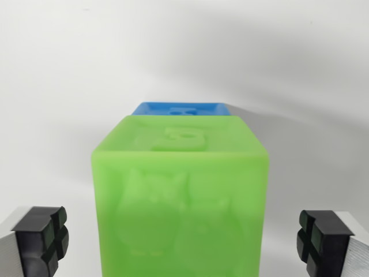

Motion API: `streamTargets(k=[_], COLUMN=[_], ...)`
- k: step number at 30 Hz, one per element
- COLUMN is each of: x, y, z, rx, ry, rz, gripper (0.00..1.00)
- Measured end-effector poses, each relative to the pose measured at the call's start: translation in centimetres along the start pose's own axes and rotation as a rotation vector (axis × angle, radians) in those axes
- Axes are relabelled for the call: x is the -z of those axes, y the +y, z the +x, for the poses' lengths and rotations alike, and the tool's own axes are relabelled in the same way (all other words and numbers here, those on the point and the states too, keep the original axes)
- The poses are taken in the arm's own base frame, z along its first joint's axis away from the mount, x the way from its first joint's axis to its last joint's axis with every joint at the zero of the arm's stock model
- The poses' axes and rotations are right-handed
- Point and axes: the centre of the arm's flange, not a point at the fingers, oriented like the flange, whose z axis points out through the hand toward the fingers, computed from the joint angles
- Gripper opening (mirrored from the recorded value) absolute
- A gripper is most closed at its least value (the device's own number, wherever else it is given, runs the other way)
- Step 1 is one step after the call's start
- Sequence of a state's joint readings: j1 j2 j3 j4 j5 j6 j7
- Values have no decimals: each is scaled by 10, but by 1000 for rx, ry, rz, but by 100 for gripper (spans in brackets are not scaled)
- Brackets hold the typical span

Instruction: Stack cube

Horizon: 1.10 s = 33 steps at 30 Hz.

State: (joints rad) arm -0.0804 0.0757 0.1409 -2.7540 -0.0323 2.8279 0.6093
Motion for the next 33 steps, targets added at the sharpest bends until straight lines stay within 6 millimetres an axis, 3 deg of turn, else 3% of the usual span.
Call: streamTargets(k=[15,33], x=[49,123], y=[0,0], z=[-1,-1], rx=[1,3], ry=[3,7], rz=[0,-3], gripper=[100,100])
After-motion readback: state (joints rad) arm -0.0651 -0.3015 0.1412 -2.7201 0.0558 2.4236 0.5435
